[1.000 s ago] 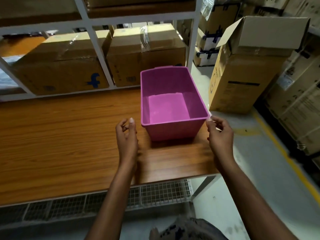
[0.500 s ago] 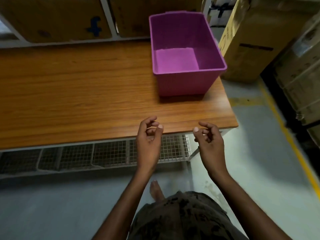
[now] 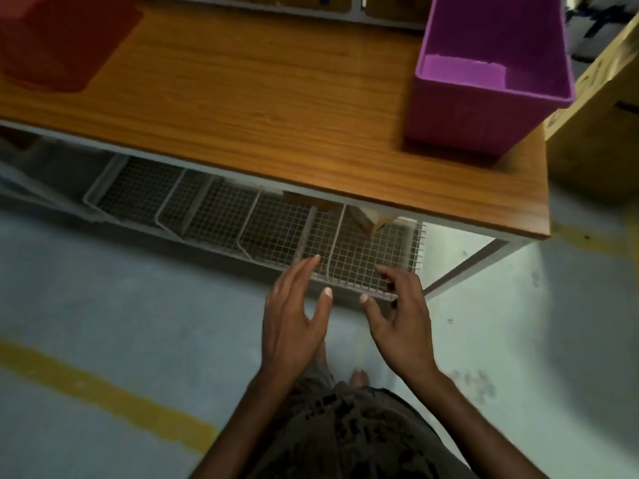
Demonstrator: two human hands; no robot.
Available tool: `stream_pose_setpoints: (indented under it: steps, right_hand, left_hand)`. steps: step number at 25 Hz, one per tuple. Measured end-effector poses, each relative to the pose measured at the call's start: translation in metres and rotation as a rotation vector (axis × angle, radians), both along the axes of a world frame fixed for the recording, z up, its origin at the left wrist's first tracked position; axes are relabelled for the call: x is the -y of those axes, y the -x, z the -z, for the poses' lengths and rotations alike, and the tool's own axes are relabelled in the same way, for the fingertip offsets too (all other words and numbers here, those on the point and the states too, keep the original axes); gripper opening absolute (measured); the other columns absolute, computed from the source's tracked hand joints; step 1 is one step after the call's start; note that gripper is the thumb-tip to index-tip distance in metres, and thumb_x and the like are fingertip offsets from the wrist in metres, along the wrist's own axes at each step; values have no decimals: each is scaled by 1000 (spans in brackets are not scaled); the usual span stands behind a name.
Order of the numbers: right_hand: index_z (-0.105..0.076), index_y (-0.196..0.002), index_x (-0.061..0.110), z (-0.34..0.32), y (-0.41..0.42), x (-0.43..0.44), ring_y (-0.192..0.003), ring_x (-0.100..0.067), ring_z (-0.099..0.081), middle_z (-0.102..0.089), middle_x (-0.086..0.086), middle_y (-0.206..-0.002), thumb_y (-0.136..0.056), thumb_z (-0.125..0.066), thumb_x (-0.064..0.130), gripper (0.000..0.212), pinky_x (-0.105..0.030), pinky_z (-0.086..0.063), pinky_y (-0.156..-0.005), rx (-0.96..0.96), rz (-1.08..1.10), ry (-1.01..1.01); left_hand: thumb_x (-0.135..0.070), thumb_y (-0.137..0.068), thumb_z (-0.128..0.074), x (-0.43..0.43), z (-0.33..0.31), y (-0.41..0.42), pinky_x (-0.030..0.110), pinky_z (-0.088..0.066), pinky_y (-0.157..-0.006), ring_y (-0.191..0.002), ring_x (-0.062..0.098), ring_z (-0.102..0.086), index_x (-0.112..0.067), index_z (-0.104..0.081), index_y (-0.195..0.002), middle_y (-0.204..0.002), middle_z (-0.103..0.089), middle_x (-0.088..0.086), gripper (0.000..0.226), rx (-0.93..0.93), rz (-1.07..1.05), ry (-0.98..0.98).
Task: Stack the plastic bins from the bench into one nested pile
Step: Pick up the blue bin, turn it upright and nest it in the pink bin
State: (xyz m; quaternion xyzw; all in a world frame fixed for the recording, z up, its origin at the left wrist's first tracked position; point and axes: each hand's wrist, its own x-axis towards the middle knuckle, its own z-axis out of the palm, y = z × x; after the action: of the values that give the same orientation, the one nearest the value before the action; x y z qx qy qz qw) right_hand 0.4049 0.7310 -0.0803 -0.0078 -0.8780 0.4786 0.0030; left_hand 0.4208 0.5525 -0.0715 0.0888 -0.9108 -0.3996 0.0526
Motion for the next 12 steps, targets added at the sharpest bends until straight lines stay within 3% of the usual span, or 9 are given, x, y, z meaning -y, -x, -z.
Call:
stream_pose_setpoints:
  steps: [4, 9, 12]
  right_hand:
    - [-54, -135, 31, -8, -13, 48, -113, -8, -54, -47, 11, -130, -94, -71, 24, 46, -30, -52, -90, -40, -193, -45]
    - [-52, -138, 32, -17, -7, 137, -113, 1, -51, -46, 15, -131, -96, -68, 26, 46, -21, -47, -90, -71, -322, -52]
    - [-53, -136, 34, -17, -3, 206, -111, 6, -51, -48, 17, -125, -95, -69, 28, 44, -15, -46, -86, -65, -318, -23]
  left_hand:
    - [-38, -99, -59, 47, -3, -25, 33, -37, -113, -141, 10, -44, -32, -48, -149, -152, -51, -12, 52, -15, -72, 83]
    - [-41, -98, -60, 130, -4, -31, 43, -41, -113, -142, 13, -43, -33, -48, -149, -151, -52, -9, 54, -4, -217, 54]
    - [-43, -97, -61, 197, -10, -39, 39, -39, -114, -142, 11, -42, -37, -44, -151, -153, -50, -10, 56, 5, -273, 2]
